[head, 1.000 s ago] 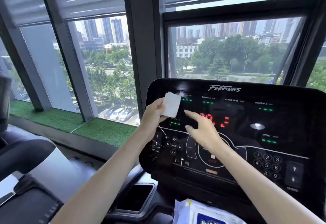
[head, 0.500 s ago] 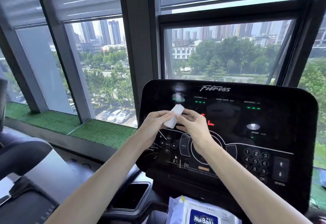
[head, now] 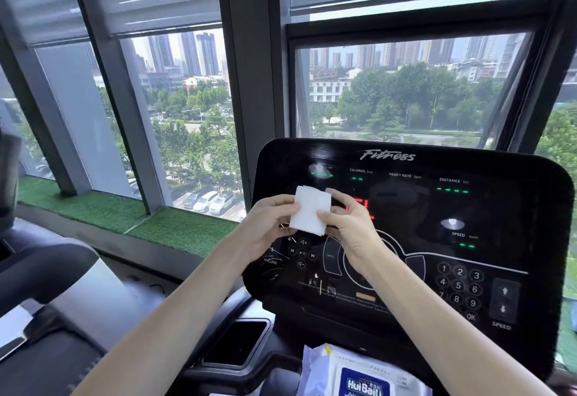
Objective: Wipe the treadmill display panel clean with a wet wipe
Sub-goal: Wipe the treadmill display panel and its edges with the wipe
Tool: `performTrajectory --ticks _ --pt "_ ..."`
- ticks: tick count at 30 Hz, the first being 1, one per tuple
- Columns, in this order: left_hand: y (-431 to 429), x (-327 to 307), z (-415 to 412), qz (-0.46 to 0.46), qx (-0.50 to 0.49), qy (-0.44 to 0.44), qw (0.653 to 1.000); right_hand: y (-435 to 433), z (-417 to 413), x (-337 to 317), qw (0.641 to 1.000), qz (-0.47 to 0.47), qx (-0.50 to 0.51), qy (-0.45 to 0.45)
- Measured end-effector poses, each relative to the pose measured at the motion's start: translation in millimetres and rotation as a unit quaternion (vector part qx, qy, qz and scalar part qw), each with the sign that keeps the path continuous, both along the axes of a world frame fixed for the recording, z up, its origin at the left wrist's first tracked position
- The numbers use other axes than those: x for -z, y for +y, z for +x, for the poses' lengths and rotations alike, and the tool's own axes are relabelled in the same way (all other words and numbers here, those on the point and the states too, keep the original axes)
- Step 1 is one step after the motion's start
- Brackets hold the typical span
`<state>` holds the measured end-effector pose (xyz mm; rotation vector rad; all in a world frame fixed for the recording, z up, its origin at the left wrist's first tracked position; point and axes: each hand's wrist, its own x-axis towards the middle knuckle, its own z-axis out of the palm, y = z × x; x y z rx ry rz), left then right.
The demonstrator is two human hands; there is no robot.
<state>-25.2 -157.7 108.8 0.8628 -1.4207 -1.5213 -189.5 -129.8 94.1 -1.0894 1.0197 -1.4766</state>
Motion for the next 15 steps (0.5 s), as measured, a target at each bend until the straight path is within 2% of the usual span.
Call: performTrajectory --ticks 6,12,15 --pt "3.2 4.0 -1.3 -0.017 -0.003 -0.024 1.0 2.5 1.2 3.0 1.0 -0.003 0.007 0.019" --pt "5.8 5.7 -1.7 0.01 0.018 -0.046 0.999 7.6 -0.5 3.5 1.0 -0.007 0.013 0.003" --pt "6.9 8.4 -2.9 0.02 0.002 -0.031 0.999 7.5 -0.2 5.6 1.0 -0.007 0.021 0.014"
